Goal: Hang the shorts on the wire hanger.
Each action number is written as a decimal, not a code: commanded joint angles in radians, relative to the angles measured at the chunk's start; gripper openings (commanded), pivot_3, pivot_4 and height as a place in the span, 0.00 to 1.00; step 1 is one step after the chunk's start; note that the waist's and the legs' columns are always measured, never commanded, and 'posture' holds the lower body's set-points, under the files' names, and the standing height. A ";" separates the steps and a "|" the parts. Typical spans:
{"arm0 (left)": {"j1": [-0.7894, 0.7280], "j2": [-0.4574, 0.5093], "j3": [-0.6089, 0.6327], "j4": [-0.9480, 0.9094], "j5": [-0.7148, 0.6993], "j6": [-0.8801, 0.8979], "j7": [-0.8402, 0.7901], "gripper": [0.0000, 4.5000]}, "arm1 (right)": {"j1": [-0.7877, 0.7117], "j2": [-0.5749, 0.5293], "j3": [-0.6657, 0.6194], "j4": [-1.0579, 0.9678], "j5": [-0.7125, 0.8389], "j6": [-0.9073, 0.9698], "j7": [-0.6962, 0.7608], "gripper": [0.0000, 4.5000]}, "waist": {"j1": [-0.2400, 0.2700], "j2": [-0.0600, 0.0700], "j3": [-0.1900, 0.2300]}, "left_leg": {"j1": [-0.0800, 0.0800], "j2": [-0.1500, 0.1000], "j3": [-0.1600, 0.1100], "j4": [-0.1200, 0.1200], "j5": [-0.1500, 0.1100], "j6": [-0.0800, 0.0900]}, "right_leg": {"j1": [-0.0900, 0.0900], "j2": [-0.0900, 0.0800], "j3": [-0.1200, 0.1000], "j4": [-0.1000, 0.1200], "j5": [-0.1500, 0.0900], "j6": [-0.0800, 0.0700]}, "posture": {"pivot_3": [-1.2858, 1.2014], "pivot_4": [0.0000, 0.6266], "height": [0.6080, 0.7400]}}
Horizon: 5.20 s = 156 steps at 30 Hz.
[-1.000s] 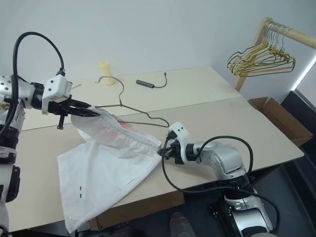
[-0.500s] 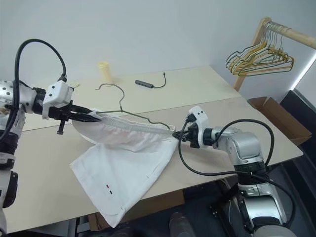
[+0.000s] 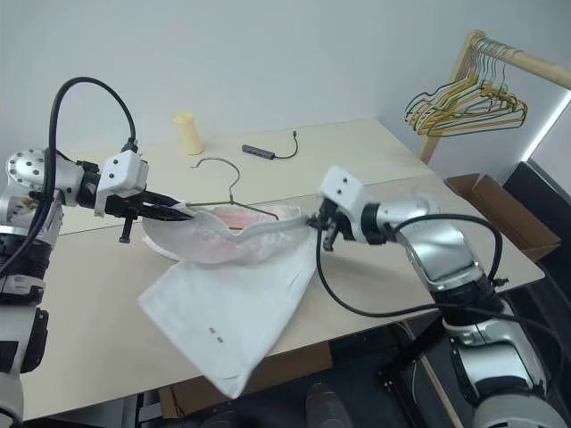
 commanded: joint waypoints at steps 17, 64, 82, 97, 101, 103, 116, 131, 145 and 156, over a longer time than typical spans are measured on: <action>-0.005 -0.013 0.070 -0.037 0.010 -0.019 0.056 0.00 | -0.060 0.025 0.100 -0.011 -0.215 -0.217 0.032 0.01 | -0.005 0.000 0.000 | -0.001 -0.001 0.000 0.000 0.000 0.000 | 0.000 -0.001 0.000 0.000 0.000 0.000 | 0.44 0.00 1.00; -0.026 -0.070 0.195 0.083 -0.001 -0.105 0.284 0.98 | 0.016 0.089 -0.063 0.094 -0.077 -0.078 0.110 0.00 | -0.021 0.000 0.000 | -0.001 0.000 -0.002 0.000 0.000 0.000 | 0.000 -0.002 -0.001 0.000 0.002 0.000 | 0.43 0.00 1.00; 0.296 -0.236 0.418 -0.505 -0.477 0.309 0.377 0.99 | -0.047 0.069 -0.509 0.117 -0.122 0.825 -0.420 0.00 | -0.050 0.002 -0.001 | -0.002 -0.002 -0.003 0.002 0.000 0.000 | 0.002 -0.008 -0.001 -0.001 0.004 0.003 | 0.39 0.00 1.00; 0.318 -0.307 0.417 -0.568 -0.531 0.319 0.428 0.99 | -0.281 0.301 -0.899 0.212 -0.422 0.744 -1.030 0.00 | -0.191 0.006 -0.004 | -0.001 -0.006 0.000 0.002 0.002 0.003 | 0.004 -0.010 0.003 -0.001 0.006 0.006 | 0.38 0.00 1.00; 0.318 -0.310 0.415 -0.569 -0.526 0.311 0.428 0.99 | -0.337 0.339 -0.952 0.254 -0.430 0.628 -1.146 0.00 | -0.214 0.006 -0.004 | -0.001 -0.010 0.000 0.000 0.003 0.006 | 0.004 -0.015 0.004 -0.001 0.007 0.008 | 0.38 0.00 1.00; 0.317 -0.309 0.417 -0.570 -0.527 0.313 0.434 0.99 | -0.361 0.335 -0.963 0.278 -0.418 0.587 -1.177 0.00 | -0.219 0.006 -0.004 | 0.000 -0.012 0.000 0.000 0.004 0.006 | 0.005 -0.016 0.005 -0.001 0.007 0.009 | 0.38 0.00 1.00; 0.330 -0.307 0.469 -0.622 -0.607 0.350 0.458 0.99 | -0.560 0.123 -1.126 0.749 -0.241 0.404 -1.242 0.00 | -0.225 0.006 -0.003 | 0.013 -0.016 -0.001 -0.006 0.004 0.008 | 0.023 -0.018 0.004 -0.010 0.005 0.015 | 0.39 0.00 1.00; 0.362 -0.307 0.437 -0.652 -0.579 0.338 0.465 0.99 | -0.630 -0.039 -1.086 1.180 -0.126 0.242 -1.382 0.00 | -0.223 0.006 -0.001 | 0.026 -0.016 0.004 -0.020 0.004 0.009 | 0.038 -0.016 0.008 -0.026 0.000 0.023 | 0.40 0.00 1.00; 0.352 -0.303 0.433 -0.644 -0.568 0.337 0.450 1.00 | -0.581 -0.068 -0.982 1.244 -0.079 0.159 -1.378 0.14 | -0.214 0.005 0.000 | 0.026 -0.016 0.006 -0.022 0.004 0.010 | 0.038 -0.016 0.010 -0.029 0.000 0.024 | 0.40 0.00 1.00; 0.359 -0.308 0.434 -0.647 -0.572 0.335 0.439 1.00 | -0.569 -0.059 -0.840 1.156 -0.110 0.143 -1.425 0.98 | -0.213 0.005 0.000 | 0.026 -0.015 0.007 -0.022 0.003 0.011 | 0.038 -0.016 0.012 -0.030 0.000 0.024 | 0.40 0.00 1.00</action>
